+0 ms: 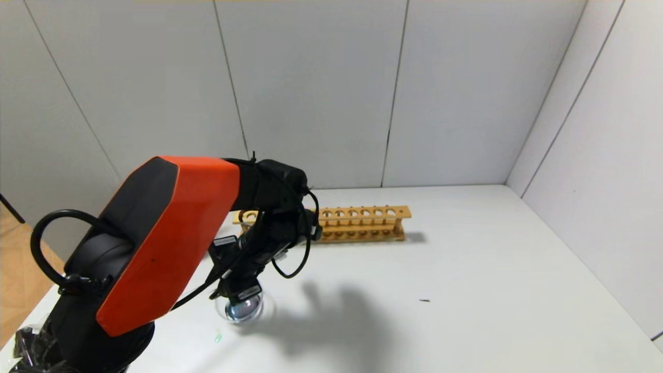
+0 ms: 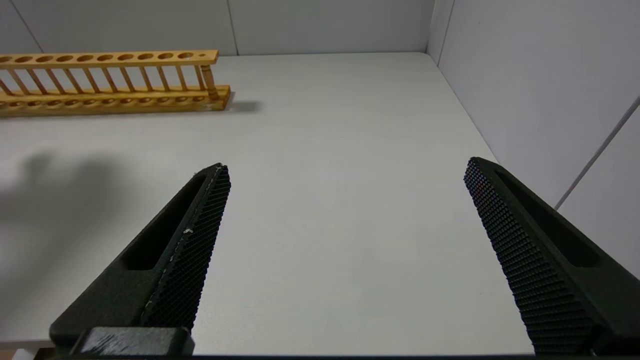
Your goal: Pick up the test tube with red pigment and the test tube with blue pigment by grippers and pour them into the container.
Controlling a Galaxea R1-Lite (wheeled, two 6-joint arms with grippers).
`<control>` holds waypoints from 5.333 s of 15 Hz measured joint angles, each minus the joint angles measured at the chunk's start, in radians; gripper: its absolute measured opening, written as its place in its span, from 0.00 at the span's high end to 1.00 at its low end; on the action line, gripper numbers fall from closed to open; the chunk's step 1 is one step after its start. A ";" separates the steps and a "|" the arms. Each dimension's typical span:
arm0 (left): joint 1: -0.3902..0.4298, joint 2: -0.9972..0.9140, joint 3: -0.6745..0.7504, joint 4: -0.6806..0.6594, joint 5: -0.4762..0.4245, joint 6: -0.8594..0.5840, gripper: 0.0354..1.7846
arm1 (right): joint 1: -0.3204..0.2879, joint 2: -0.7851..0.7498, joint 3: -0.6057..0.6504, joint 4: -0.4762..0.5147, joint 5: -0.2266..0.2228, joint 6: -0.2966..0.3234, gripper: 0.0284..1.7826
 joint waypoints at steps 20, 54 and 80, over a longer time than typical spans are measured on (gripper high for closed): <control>0.154 -0.326 0.050 -0.413 -0.094 -0.330 0.83 | 0.000 0.000 0.000 0.000 0.000 0.000 0.04; 0.568 -0.438 0.514 -1.485 -0.221 -0.226 0.83 | 0.000 0.000 0.000 0.000 0.000 0.000 0.04; 0.563 -0.461 0.605 -1.556 -0.222 -0.224 0.06 | 0.000 0.000 0.000 0.000 0.000 0.000 0.04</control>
